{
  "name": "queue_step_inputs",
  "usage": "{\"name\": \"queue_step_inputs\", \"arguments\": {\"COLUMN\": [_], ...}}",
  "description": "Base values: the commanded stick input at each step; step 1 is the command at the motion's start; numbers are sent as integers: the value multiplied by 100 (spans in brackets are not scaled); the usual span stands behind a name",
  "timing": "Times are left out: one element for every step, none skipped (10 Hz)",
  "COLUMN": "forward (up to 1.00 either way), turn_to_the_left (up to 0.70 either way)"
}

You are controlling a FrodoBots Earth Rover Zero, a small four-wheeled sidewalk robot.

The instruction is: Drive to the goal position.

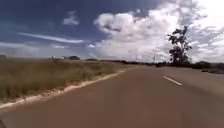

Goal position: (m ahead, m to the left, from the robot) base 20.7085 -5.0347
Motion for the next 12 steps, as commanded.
{"name": "queue_step_inputs", "arguments": {"forward": [98,98,98,98,98,98,98,98,98,98,98,98], "turn_to_the_left": [-36,-37,-39,-39,-39,-39,-34,-26,-18,0,0,0]}}
